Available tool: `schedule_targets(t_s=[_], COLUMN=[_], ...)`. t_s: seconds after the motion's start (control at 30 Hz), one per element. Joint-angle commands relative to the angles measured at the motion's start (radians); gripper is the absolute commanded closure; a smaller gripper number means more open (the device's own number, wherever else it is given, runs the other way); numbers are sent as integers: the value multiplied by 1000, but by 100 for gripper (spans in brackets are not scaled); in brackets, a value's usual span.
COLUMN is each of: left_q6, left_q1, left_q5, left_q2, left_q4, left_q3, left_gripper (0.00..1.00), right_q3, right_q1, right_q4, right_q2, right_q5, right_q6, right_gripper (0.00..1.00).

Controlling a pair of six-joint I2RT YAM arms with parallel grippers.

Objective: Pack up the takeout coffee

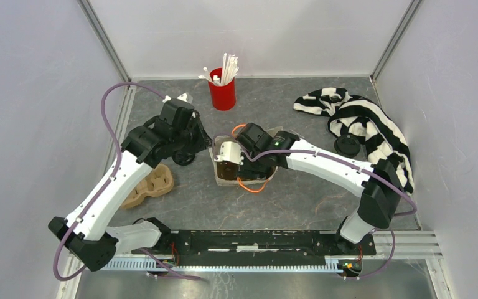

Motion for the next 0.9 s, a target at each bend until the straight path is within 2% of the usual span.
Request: schedule_targets(t_s=[0.0,0.53,0.6,0.73,0.87], left_q6=[30,161,170,185,187], left_q1=[0,2,5,8,13], left_q5=[-77,-131,-132,-133,-132], left_q2=[47,175,182,189,189], left_q4=[-10,-35,-35,-37,-37], left_q3=[89,188,195,208,204], left_gripper=[98,98,98,98,98], right_q3=[-64,-184,-136,-27,67], right_q1=[1,-69,-69,-69,-69], right_q4=[0,109,90,61,26], right_q2=[54,159,161,129,110], right_q5=[14,-15,-31,-40,-22], right_q6=[3,-75,-60,-11,21], right_gripper=[63,64,61,44,32])
